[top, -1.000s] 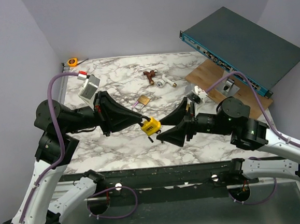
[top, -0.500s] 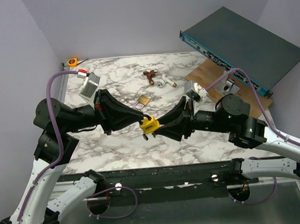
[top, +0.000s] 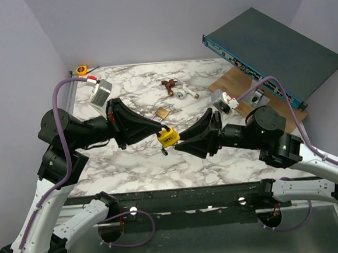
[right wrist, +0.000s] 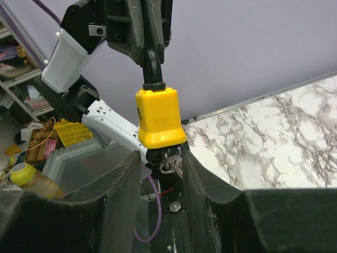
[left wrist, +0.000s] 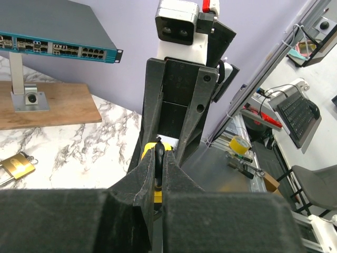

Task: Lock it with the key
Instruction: Remove the key from the lock.

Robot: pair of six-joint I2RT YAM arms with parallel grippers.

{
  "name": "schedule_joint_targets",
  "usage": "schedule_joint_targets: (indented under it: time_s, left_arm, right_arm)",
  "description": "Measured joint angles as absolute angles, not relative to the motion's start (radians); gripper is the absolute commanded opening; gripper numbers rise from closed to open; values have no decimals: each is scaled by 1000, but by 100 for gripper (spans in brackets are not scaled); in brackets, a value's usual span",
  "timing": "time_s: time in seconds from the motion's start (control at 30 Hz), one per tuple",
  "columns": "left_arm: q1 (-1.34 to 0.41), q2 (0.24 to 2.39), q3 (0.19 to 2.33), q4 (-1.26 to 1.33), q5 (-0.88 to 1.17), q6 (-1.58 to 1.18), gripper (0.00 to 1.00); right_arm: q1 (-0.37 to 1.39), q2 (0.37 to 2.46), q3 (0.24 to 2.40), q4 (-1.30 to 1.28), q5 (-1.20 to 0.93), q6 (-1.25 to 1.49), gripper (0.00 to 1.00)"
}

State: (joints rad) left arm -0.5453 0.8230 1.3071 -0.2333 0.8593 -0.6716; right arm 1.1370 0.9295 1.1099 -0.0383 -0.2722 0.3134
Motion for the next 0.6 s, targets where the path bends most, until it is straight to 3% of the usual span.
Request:
schedule_joint_targets:
  time_s: [0.17, 0.27, 0.5, 0.6]
  left_arm:
    - [-545, 824, 1307, -227, 850, -685, 0]
    - [-546, 824, 1307, -224, 849, -693, 0]
    - [-546, 825, 1306, -213, 846, -706, 0]
    - [-546, 825, 1304, -204, 846, -709, 0]
  right_arm:
    - [1137, 945, 1110, -17, -290, 321, 38]
    - [1137, 948, 1108, -14, -297, 323, 30]
    - [1137, 948, 1106, -2, -302, 330, 25]
    - [1137, 949, 1106, -1, -303, 333, 18]
